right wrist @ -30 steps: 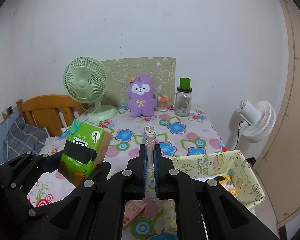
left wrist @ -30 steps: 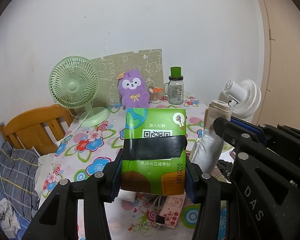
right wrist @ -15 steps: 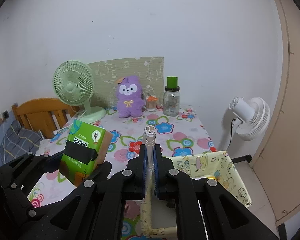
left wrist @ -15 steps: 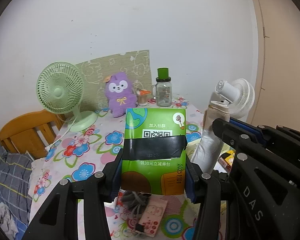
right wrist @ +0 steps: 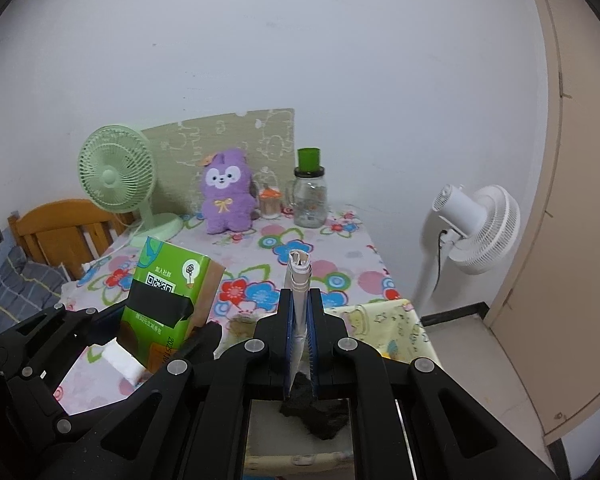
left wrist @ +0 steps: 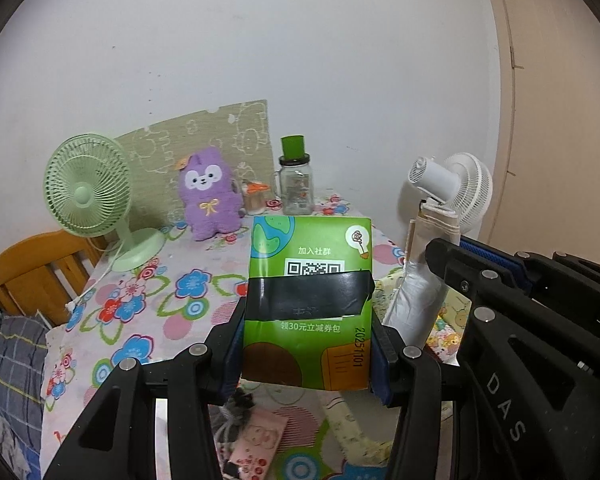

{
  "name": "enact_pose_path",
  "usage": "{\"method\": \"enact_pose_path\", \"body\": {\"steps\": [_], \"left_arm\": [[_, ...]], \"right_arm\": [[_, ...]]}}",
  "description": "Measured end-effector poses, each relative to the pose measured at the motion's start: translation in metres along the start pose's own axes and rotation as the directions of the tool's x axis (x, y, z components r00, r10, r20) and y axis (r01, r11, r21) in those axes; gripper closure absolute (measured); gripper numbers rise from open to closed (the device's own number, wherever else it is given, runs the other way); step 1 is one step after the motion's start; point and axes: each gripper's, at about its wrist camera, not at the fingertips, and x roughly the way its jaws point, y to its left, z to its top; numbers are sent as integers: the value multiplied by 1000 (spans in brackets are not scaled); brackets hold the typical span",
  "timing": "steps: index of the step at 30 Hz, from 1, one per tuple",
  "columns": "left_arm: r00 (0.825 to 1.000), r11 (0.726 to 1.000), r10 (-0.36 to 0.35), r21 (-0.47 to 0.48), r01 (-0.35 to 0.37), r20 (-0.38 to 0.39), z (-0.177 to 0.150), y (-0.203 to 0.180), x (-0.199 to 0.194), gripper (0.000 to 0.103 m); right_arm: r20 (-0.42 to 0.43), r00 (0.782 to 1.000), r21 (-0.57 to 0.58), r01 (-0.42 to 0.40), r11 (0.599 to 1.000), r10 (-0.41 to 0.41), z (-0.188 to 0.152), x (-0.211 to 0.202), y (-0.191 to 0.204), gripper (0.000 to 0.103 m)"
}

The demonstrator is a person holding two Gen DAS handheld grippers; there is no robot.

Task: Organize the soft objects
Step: 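Carry the green tissue pack and white tube into the paper box and open both tools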

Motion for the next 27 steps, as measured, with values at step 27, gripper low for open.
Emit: {"method": "enact_pose_path", "body": {"steps": [27], "left_arm": [[990,997,-62,29,66,-128,-5,-51,64,49]], "right_arm": [[-148,988,25,51,998,-47,-20,53,-58,94]]}}
